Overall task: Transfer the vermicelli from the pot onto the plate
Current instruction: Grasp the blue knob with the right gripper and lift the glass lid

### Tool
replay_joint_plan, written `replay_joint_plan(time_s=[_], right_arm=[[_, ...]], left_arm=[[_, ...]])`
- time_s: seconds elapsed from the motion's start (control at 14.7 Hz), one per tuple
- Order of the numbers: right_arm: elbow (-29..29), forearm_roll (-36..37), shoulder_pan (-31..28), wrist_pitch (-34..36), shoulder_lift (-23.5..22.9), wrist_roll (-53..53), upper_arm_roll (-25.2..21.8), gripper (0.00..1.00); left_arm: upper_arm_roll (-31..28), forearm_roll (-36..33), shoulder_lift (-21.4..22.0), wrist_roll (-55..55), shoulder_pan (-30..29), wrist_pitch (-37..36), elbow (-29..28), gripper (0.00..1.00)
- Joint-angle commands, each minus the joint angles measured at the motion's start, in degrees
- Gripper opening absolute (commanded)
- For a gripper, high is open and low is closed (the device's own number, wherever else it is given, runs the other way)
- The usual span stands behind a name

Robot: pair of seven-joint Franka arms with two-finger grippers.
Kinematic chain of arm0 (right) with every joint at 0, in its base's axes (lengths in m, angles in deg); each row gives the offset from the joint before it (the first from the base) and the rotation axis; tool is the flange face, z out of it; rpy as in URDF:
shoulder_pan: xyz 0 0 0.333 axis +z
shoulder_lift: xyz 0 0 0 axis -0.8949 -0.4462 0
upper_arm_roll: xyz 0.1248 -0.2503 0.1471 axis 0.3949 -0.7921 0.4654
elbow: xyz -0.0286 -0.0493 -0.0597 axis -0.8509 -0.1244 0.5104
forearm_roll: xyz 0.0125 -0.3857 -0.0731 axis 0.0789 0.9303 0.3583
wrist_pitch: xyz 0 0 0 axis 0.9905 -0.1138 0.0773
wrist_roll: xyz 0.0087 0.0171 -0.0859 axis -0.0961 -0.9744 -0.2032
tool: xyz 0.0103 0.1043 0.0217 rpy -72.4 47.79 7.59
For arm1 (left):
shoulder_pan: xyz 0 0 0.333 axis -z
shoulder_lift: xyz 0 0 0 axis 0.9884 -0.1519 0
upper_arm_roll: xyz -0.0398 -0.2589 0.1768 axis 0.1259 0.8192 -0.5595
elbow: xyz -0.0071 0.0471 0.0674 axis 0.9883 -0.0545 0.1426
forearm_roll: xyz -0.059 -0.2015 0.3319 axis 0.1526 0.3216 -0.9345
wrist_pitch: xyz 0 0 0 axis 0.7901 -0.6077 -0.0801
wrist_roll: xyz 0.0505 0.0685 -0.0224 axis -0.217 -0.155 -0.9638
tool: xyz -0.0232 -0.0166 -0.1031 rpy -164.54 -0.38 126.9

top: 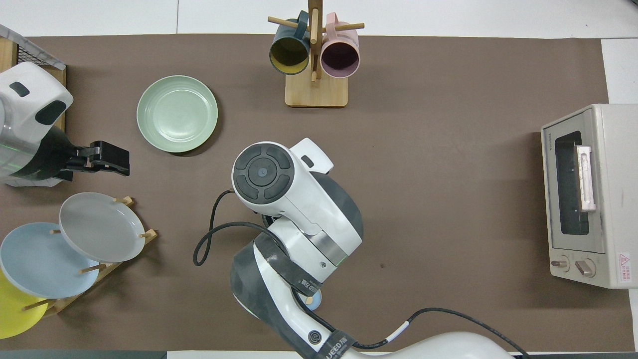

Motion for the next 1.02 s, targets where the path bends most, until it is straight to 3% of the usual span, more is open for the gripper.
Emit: replay_joint_plan(time_s=[0.0, 0.2, 0.61, 0.95], right_arm=[[-2.8, 0.9, -0.2, -1.3, 2.2, -0.6, 0.2, 0.97], [-3.1, 0.9, 0.1, -1.2, 2.3, -0.6, 0.2, 0.9], [-4.0, 0.9, 0.2, -1.6, 2.7, -0.6, 0.2, 0.88], [-4.1, 0.9, 0.2, -1.9, 2.7, -0.3, 0.2, 0.64]], left_arm=[[0.4, -0.6, 0.9, 0.0, -0.7, -0.6, -0.4, 1.0], [0.4, -0.6, 0.9, 0.0, -0.7, -0.6, -0.4, 1.0], [0.4, -0.7, 0.9, 0.0, -0.7, -0.6, -0.4, 1.0], [0.4, -0.7, 0.9, -0.1, -0.6, -0.6, -0.4, 1.0]])
